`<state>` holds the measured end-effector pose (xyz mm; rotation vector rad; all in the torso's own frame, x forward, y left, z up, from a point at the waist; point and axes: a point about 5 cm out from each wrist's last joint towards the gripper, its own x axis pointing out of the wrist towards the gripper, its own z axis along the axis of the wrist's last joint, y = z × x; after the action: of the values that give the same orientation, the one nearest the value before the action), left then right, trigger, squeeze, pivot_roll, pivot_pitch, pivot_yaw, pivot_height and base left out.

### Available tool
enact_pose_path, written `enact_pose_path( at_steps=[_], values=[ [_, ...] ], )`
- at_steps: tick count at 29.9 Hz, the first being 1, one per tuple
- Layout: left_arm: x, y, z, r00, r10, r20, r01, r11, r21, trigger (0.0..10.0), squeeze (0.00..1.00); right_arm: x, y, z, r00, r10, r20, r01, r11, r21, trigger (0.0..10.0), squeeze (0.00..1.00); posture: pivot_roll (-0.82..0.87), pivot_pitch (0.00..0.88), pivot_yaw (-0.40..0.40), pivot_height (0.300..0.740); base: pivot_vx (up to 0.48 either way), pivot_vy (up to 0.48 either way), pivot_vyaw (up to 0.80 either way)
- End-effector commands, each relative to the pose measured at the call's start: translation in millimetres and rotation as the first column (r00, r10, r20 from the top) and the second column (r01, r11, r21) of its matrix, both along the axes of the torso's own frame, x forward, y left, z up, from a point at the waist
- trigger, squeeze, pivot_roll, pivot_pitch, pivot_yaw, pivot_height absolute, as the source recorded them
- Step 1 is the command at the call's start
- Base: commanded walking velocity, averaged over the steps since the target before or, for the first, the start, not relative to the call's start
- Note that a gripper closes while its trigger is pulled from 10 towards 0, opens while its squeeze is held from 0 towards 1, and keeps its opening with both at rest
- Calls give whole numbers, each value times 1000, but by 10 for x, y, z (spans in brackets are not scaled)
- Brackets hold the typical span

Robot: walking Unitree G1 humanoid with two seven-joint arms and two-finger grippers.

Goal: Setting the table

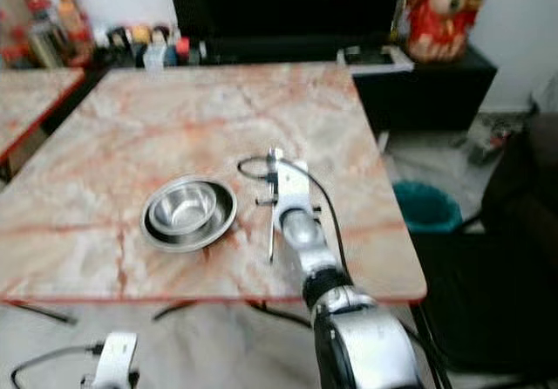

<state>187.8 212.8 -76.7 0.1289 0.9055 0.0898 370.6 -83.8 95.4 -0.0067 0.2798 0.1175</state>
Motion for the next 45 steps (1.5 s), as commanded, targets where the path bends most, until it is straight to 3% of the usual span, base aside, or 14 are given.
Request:
enact_pose_path(
  at_steps=[1, 11, 18, 30, 40, 45],
  values=[
    [-11, -22, -9, 1000, 2, 1, -2, 1000, -13, 10000, 0, 31, -54, 54, 999, -25, 23, 25, 1000, 9, 10000, 0, -13, 0, 36, 740, 255, 0, 0],
    [21, -52, 5, 1000, -3, 17, 4, 999, -47, 10000, 0, 22, -66, 44, 997, -71, 20, 71, 997, 20, 10000, 0, -15, 0, 43, 740, 156, 0, 0],
    [7, -31, 2, 1000, -3, 15, 4, 999, -51, 10000, 0, -63, -97, -125, 988, -144, -62, 143, 990, -12, 10000, 0, -10, 0, 44, 740, 0, 0, 0],
    [-97, 84, -22, 1000, -11, -8, 11, 999, -31, 10000, 0, -202, 103, -266, 984, -146, -105, 147, 989, 9, 10000, 0, 12, 0, 71, 740, 0, 0, 0],
    [-113, 139, -14, 1000, -21, -6, 21, 1000, -16, 10000, 0, -161, -60, -213, 976, -210, -55, 208, 978, -27, 10000, 0, 13, 0, 80, 740, 0, 0, 0],
    [-63, 104, 2, 1000, -23, 7, 23, 999, -22, 10000, 0, -147, -217, -199, 972, -234, -19, 233, 970, -70, 10000, 0, 6, 0, 69, 740, 0, 0, 0]
  ],
)
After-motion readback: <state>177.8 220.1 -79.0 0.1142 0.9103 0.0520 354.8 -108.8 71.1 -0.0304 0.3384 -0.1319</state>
